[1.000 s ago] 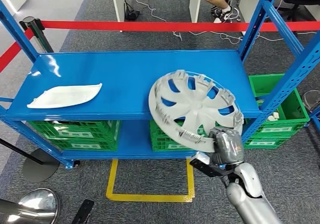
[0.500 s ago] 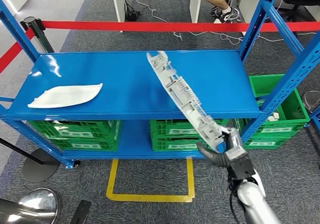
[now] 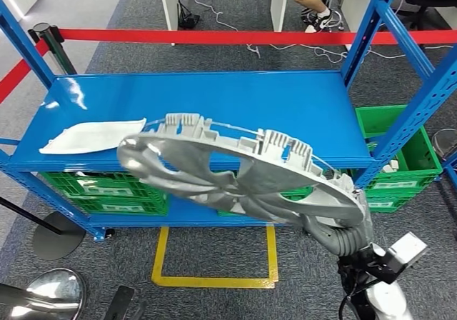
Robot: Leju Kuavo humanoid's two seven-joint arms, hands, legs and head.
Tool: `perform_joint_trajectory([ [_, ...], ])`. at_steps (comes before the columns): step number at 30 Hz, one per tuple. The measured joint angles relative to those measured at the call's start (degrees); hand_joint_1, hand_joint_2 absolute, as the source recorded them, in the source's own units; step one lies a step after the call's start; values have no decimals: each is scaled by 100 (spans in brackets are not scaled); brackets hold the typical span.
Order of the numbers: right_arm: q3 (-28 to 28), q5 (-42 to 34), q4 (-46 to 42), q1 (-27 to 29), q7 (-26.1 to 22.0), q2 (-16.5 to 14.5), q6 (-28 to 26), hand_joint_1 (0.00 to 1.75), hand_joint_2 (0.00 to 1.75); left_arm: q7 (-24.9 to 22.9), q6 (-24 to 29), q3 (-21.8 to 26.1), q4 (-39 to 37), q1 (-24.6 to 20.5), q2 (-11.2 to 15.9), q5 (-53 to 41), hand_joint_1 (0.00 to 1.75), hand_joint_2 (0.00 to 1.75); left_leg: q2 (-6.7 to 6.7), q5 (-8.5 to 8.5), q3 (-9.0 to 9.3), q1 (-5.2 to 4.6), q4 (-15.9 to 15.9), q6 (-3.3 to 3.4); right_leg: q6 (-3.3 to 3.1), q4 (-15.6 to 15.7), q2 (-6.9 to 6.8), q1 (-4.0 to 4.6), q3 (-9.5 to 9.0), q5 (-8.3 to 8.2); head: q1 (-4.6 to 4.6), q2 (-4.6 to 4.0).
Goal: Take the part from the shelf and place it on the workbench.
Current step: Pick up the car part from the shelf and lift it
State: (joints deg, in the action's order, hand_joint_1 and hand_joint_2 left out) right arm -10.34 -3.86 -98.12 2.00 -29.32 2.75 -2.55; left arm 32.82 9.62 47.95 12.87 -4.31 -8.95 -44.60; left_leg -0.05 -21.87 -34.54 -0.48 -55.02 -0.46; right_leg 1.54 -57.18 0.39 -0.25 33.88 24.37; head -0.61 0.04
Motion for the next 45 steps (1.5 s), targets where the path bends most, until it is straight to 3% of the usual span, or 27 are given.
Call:
perform_joint_trajectory([
  [24, 673, -367, -1450, 515, 112, 378, 376, 175, 175, 254, -326, 22, -5, 110, -99, 91, 0, 175, 0, -1, -5, -2, -2, 3, 2, 0, 1, -3, 3, -1, 1, 0],
  [34, 766, -413, -1532, 619, 422, 551, 497, 175, 175, -91, -651, 192, -38, 128, -158, 308, 0, 175, 0, -2, -8, -5, -6, 6, 6, 2, -1, -7, 3, -3, 0, 0],
  [43, 914, -600, -1750, 1110, 598, 665, 625, 175, 175, -415, -558, 254, -54, 149, -205, 185, 0, 175, 0, -51, -15, -42, -44, 134, 115, 17, -4, -50, -17, 11, 3, 0],
  [45, 953, -606, -1814, 1182, 599, 693, 627, 175, 175, -421, -559, 255, -56, 149, -217, 179, 0, 175, 8, -22, 23, -15, 13, 181, 155, -116, -3, -51, 36, 140, -5, 0],
])
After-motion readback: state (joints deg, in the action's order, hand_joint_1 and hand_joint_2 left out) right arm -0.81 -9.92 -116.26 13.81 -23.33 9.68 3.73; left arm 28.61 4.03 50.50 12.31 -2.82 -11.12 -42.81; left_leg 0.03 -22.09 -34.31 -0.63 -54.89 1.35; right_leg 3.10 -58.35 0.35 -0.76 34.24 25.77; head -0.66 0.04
